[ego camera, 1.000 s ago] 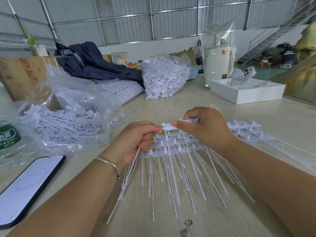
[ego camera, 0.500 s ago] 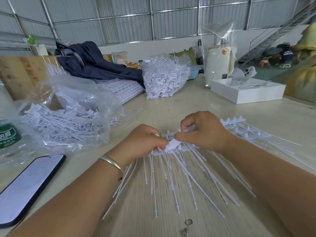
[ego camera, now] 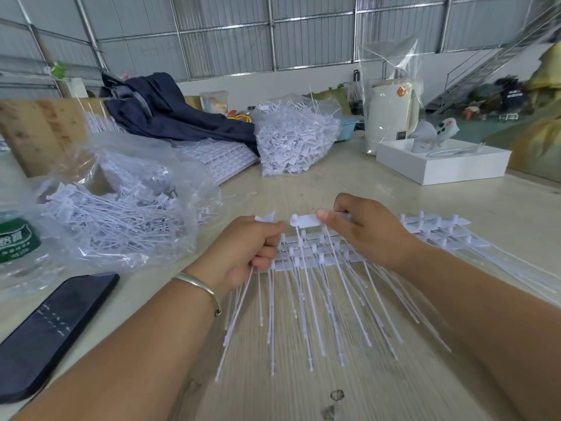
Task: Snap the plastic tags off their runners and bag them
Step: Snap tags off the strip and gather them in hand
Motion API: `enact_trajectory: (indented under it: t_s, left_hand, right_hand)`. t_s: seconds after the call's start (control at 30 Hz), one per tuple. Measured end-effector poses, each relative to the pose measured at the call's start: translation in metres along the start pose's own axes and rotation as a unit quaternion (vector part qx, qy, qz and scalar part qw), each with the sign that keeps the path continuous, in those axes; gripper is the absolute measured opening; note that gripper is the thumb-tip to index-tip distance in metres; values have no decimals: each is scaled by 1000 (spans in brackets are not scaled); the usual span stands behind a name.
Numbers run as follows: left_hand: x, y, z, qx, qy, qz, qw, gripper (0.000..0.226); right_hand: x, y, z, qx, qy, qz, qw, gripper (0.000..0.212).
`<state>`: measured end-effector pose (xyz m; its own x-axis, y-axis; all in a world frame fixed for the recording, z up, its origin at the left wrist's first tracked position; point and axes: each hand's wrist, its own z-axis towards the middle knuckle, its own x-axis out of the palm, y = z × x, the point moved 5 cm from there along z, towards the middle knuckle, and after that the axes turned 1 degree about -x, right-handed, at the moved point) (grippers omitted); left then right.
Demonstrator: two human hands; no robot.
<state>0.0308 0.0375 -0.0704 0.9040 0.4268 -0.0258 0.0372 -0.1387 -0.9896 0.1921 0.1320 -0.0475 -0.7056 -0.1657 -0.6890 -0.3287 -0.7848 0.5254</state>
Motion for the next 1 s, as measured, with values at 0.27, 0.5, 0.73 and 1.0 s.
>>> enact_trajectory:
  t_s: [0.27,0.5,0.73,1.0]
  left_hand:
    - [13,9,-5,-120,108,-100,982,46]
    - [8,7,-2,-49,49,-62,996,10]
    - [6,3,-3,-32,82,-115,989,20]
    - [12,0,-8,0,132,-146,980,23]
  right_hand:
    - [8,5,-1,-24,59,-133,989,46]
    - [5,12,-2,-52,44,-153,986,46]
    - [0,-2,1,51,63,11,997,52]
    - [-7,-8,0,137,58,160,976,57]
